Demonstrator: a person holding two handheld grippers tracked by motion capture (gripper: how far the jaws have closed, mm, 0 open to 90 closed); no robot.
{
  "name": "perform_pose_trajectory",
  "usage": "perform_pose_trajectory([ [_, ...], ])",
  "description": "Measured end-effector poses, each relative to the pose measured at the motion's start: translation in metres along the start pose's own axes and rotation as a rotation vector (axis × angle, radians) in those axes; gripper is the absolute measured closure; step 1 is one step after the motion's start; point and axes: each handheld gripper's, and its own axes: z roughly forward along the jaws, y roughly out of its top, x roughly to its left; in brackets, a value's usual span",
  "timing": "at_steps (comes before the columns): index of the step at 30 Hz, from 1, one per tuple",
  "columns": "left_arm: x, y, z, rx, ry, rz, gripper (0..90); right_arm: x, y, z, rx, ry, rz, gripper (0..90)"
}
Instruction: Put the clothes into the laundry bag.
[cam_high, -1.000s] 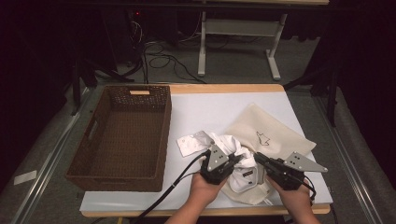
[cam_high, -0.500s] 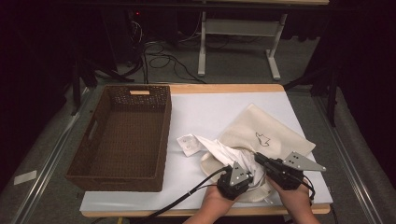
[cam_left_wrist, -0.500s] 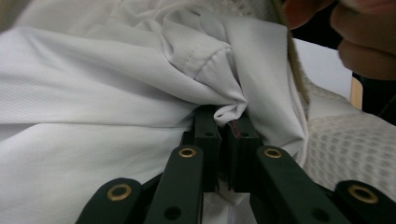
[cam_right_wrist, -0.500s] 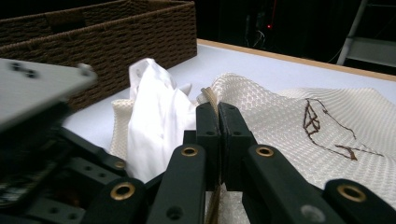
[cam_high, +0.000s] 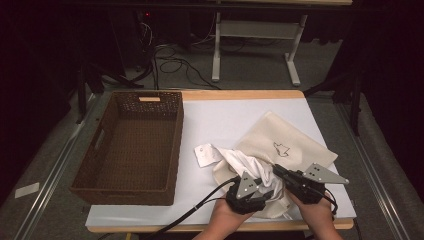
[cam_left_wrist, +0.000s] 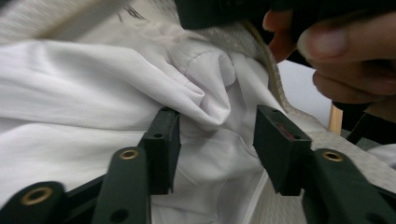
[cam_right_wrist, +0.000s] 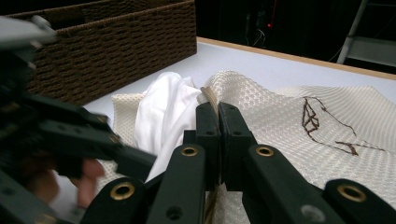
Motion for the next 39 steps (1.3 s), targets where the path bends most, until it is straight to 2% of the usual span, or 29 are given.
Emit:
perform_pose_trajectory([
  [3,0.004,-0.001,-0.018,-0.034,0.028,0.001,43.4,0.001,0.000,0.000,0.001,-0.002,0.003,89.2],
  [6,0.015,0.000,-0.033,-0.062,0.081,-0.006,41.1,0.000,0.001,0.000,-0.001,-0.004,-0.002,89.1],
  [10,0.040,0.005,-0.042,-0.099,0.166,-0.063,37.1,0.001,0.001,0.000,-0.002,-0.005,-0.002,89.1],
  [11,0.050,0.008,-0.041,-0.099,0.205,-0.097,33.9,0.001,0.001,0.000,-0.002,-0.003,-0.001,89.1],
  [12,0.056,0.010,-0.040,-0.090,0.229,-0.112,26.8,0.001,0.001,0.000,-0.004,-0.001,-0.003,89.1],
  [15,0.073,0.013,-0.037,-0.080,0.300,-0.121,20.5,0.001,0.001,0.000,-0.003,-0.001,-0.003,89.2],
  [16,0.077,0.013,-0.035,-0.067,0.307,-0.122,20.2,0.001,0.001,0.000,-0.005,0.001,-0.005,89.1],
  [19,0.092,0.010,-0.028,-0.010,0.309,-0.172,18.5,0.001,0.001,0.000,-0.005,0.001,-0.002,89.1],
  [20,0.096,0.007,-0.024,0.020,0.298,-0.182,18.5,0.001,0.001,0.000,-0.005,0.002,-0.002,89.1],
  [21,0.097,0.004,-0.020,0.037,0.280,-0.189,20.5,0.001,0.001,0.000,-0.005,0.002,-0.001,89.1],
  [23,0.097,-0.001,-0.015,0.060,0.249,-0.186,30.6,0.001,0.001,0.000,-0.005,0.003,-0.001,89.1],
  [24,0.094,-0.003,-0.013,0.062,0.254,-0.163,35.6,0.001,0.001,0.000,-0.004,0.003,0.001,89.1],
  [25,0.092,-0.004,-0.013,0.061,0.260,-0.141,47.6,0.001,0.001,0.000,-0.005,0.003,0.000,89.1],
  [26,0.090,-0.004,-0.012,0.057,0.266,-0.123,54.5,0.001,0.001,0.000,-0.006,0.004,-0.001,89.1],
  [29,0.089,-0.002,-0.014,0.036,0.278,-0.119,73.6,0.001,0.001,0.000,-0.005,0.003,0.009,89.1],
  [32,0.090,0.001,-0.016,0.053,0.284,-0.107,86.1,0.000,0.001,0.000,-0.005,0.002,0.007,89.1],
  [34,0.090,0.002,-0.017,0.048,0.285,-0.103,89.8,0.000,0.001,0.000,-0.004,0.002,0.006,89.1],
  [39,0.086,0.003,-0.023,0.017,0.292,-0.086,90.0,0.000,0.001,0.000,-0.005,0.003,0.009,89.1],
])
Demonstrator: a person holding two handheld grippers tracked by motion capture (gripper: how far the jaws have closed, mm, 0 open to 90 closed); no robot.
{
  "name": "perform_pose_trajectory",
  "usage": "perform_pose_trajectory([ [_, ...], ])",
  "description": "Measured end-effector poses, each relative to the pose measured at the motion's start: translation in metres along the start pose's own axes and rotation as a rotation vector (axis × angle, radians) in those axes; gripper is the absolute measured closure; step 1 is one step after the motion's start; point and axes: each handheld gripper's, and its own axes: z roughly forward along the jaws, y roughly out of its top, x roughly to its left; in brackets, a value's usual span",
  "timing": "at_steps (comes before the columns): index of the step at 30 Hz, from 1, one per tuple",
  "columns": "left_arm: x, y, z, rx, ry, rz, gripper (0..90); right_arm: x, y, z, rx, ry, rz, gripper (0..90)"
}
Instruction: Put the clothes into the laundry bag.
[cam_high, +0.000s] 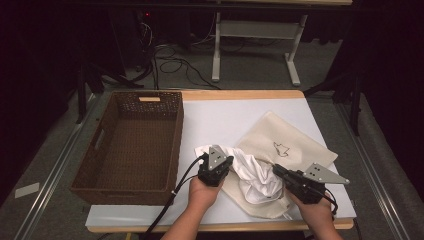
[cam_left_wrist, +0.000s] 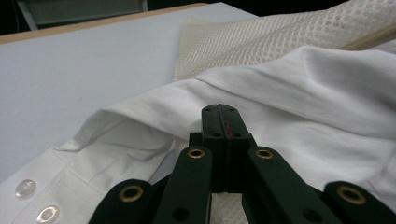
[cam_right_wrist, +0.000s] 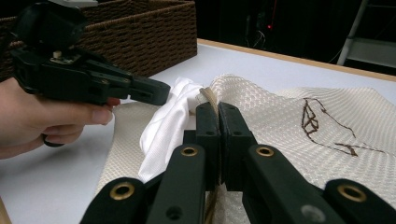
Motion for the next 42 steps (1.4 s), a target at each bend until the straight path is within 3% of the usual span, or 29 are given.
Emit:
perform_pose_trajectory([
  [4,0.001,0.000,-0.003,-0.017,0.004,-0.006,89.9,0.000,0.000,0.000,0.000,0.000,0.001,89.1],
  [5,0.004,0.000,-0.001,-0.020,0.012,-0.020,84.0,0.001,0.000,0.000,0.000,0.000,0.000,89.1],
  [6,0.006,0.000,0.002,-0.017,0.021,-0.041,57.8,0.000,0.000,0.000,-0.001,0.000,-0.006,89.1],
  [7,0.009,0.000,0.006,-0.001,0.025,-0.055,42.4,0.001,0.000,0.000,-0.001,0.000,-0.004,89.1],
  [10,0.014,-0.001,0.021,0.077,0.018,-0.084,18.4,0.000,0.000,0.000,0.000,0.000,-0.003,89.1],
  [12,0.012,-0.002,0.026,0.091,-0.017,-0.051,22.6,0.000,0.000,0.000,0.001,0.000,-0.001,89.1],
  [13,0.011,-0.003,0.026,0.083,-0.056,-0.034,30.9,0.000,0.000,0.000,0.001,0.000,0.000,89.1],
  [14,0.010,-0.003,0.027,0.082,-0.060,-0.034,44.3,0.000,-0.001,0.000,-0.001,0.001,0.001,89.1],
  [16,0.010,-0.003,0.027,0.085,-0.067,-0.026,57.3,0.000,-0.001,0.000,0.000,0.002,0.002,89.1],
  [17,0.010,-0.004,0.027,0.084,-0.069,-0.013,59.7,0.000,-0.001,0.000,-0.001,0.006,0.002,89.1],
  [18,0.009,-0.004,0.025,0.082,-0.066,0.007,76.6,0.000,-0.001,0.000,-0.001,0.007,0.000,89.1],
  [30,0.007,0.004,0.002,0.007,0.007,0.061,77.8,0.001,0.000,-0.001,-0.001,0.000,0.000,89.1],
  [38,0.004,0.009,-0.010,-0.049,0.001,0.065,77.0,0.001,-0.001,0.000,-0.001,-0.002,-0.005,89.1],
  [42,0.002,0.013,-0.017,-0.074,-0.004,0.075,85.3,0.001,-0.001,0.001,0.004,-0.004,-0.011,89.1],
])
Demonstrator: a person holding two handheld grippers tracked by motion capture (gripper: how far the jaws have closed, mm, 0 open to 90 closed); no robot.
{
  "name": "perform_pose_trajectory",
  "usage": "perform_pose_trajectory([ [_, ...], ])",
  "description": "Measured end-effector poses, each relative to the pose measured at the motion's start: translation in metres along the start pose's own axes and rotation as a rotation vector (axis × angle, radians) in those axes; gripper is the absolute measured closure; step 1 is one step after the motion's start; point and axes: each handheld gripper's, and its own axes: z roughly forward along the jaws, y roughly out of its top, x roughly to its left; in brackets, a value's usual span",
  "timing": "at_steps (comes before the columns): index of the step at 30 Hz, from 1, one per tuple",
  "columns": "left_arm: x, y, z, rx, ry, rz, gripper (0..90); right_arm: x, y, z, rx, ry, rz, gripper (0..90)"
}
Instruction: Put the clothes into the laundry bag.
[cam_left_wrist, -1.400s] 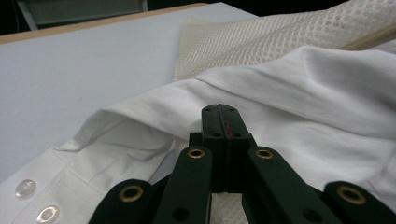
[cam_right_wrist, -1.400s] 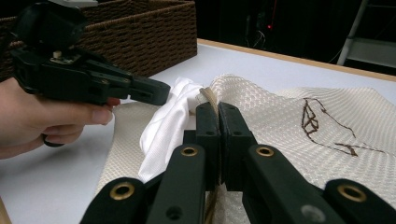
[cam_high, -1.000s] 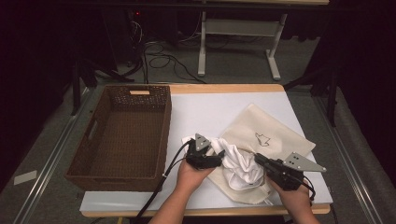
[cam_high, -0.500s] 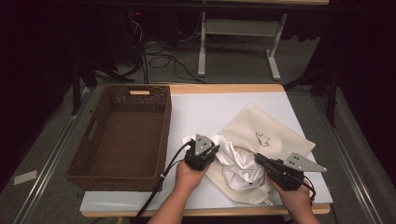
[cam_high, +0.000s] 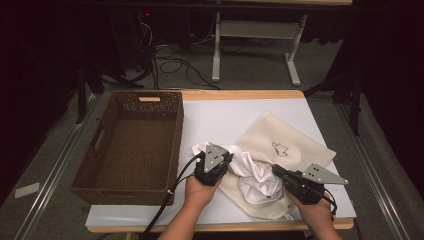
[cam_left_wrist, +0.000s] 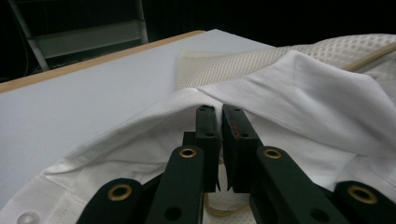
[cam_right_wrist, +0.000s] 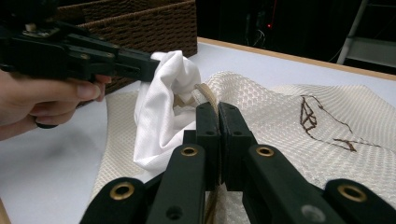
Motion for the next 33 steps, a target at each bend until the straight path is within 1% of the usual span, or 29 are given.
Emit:
perform_pose_trajectory([
  [2,0.000,0.001,-0.001,-0.005,-0.008,-0.015,87.3,0.000,0.000,0.001,0.001,0.003,0.007,89.1],
  [5,-0.005,0.002,-0.006,-0.027,-0.026,-0.015,87.5,0.000,0.000,0.001,0.000,0.003,0.002,89.1],
  [6,-0.009,0.002,-0.007,-0.035,-0.039,-0.011,87.4,0.000,0.000,0.001,0.001,0.002,0.003,89.1],
  [10,-0.034,0.003,-0.010,-0.064,-0.110,0.016,87.4,-0.001,0.000,0.002,0.005,0.000,0.001,89.1],
  [13,-0.060,0.002,-0.008,-0.074,-0.186,0.039,87.4,-0.001,0.000,0.003,0.004,-0.003,-0.005,89.1],
  [14,-0.071,-0.001,-0.005,-0.068,-0.213,0.057,87.3,-0.002,0.000,0.003,0.003,-0.004,-0.002,89.1],
  [15,-0.077,-0.003,-0.003,-0.058,-0.229,0.066,87.3,-0.002,0.001,0.002,0.003,-0.006,0.008,89.1],
  [16,-0.084,-0.006,0.002,-0.038,-0.241,0.076,87.2,-0.003,0.001,0.001,-0.001,-0.005,0.006,89.1],
  [17,-0.088,-0.010,0.007,-0.022,-0.241,0.089,87.2,-0.004,0.001,0.000,-0.005,-0.006,0.014,89.1],
  [18,-0.090,-0.012,0.012,-0.007,-0.239,0.095,87.1,-0.004,0.001,-0.001,-0.004,-0.007,0.015,89.1],
  [19,-0.090,-0.015,0.019,0.006,-0.237,0.082,87.1,-0.004,0.001,-0.001,-0.006,-0.001,0.010,89.1],
  [20,-0.088,-0.015,0.025,0.020,-0.236,0.072,87.1,-0.002,0.001,-0.001,-0.003,-0.006,0.010,89.1],
  [22,-0.087,-0.015,0.033,0.035,-0.237,0.060,87.1,-0.001,0.001,-0.001,-0.006,-0.002,0.009,89.1],
  [25,-0.089,-0.012,0.046,0.057,-0.237,0.067,86.9,-0.001,0.002,0.000,-0.008,0.004,0.010,89.1],
  [27,-0.090,-0.012,0.048,0.053,-0.233,0.075,86.2,-0.002,0.002,-0.001,-0.008,0.004,0.011,89.1],
  [28,-0.090,-0.011,0.046,0.044,-0.231,0.076,82.8,-0.002,0.002,-0.001,-0.010,0.003,0.013,89.1],
  [29,-0.089,-0.011,0.041,0.034,-0.237,0.067,74.9,-0.003,0.001,-0.002,-0.009,0.002,0.021,89.1],
  [30,-0.089,-0.011,0.041,0.034,-0.237,0.067,63.8,-0.004,0.001,-0.003,-0.012,0.001,0.015,89.1],
  [31,-0.089,-0.012,0.032,0.021,-0.244,0.062,60.1,-0.004,0.000,-0.004,-0.010,-0.001,0.016,89.1],
  [32,-0.088,-0.012,0.027,0.014,-0.241,0.070,56.7,-0.005,0.000,-0.004,-0.008,-0.001,0.014,89.1],
  [33,-0.088,-0.013,0.020,0.007,-0.229,0.083,55.2,-0.004,0.000,-0.003,-0.007,-0.001,0.014,89.1],
])
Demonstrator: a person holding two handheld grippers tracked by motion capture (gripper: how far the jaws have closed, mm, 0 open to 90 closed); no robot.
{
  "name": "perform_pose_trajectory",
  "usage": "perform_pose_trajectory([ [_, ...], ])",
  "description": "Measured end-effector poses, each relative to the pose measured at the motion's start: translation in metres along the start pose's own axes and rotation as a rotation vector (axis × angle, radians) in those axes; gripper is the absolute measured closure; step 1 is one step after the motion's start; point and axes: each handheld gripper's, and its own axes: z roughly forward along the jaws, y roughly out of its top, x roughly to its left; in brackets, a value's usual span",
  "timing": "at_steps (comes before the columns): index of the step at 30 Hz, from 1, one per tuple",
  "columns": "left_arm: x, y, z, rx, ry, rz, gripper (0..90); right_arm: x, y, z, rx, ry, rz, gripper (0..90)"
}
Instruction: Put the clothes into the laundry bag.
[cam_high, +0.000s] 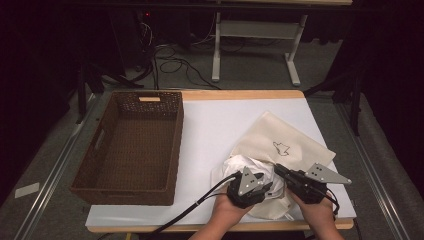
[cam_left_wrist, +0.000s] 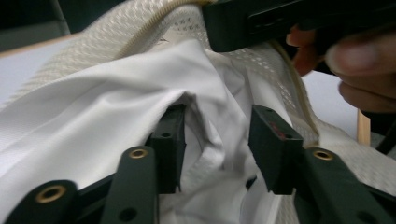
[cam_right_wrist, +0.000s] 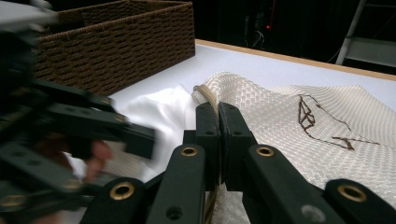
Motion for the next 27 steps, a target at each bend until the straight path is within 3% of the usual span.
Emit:
perform_pose_trajectory([
  [3,0.000,-0.007,-0.019,-0.013,0.004,-0.016,50.8,0.002,0.000,0.001,0.004,-0.002,-0.008,89.1],
  [7,0.005,-0.020,-0.040,-0.007,0.044,-0.015,48.8,0.002,0.000,0.002,0.003,-0.005,-0.010,89.1],
  [13,0.023,-0.033,-0.063,-0.019,0.189,-0.032,45.3,0.004,0.000,0.002,0.005,-0.009,-0.007,89.1],
  [20,0.036,-0.037,-0.064,-0.005,0.358,-0.021,32.0,0.003,0.000,0.002,0.005,-0.004,-0.006,89.1],
  [22,0.038,-0.039,-0.066,-0.009,0.349,-0.044,33.6,0.003,0.000,0.002,0.005,-0.005,-0.003,89.1],
  [24,0.038,-0.042,-0.067,-0.003,0.334,-0.040,37.1,0.003,0.000,0.001,0.004,-0.006,-0.004,89.1],
  [27,0.037,-0.044,-0.071,0.005,0.278,-0.050,43.9,0.002,0.000,0.002,0.003,-0.005,-0.005,89.1],
])
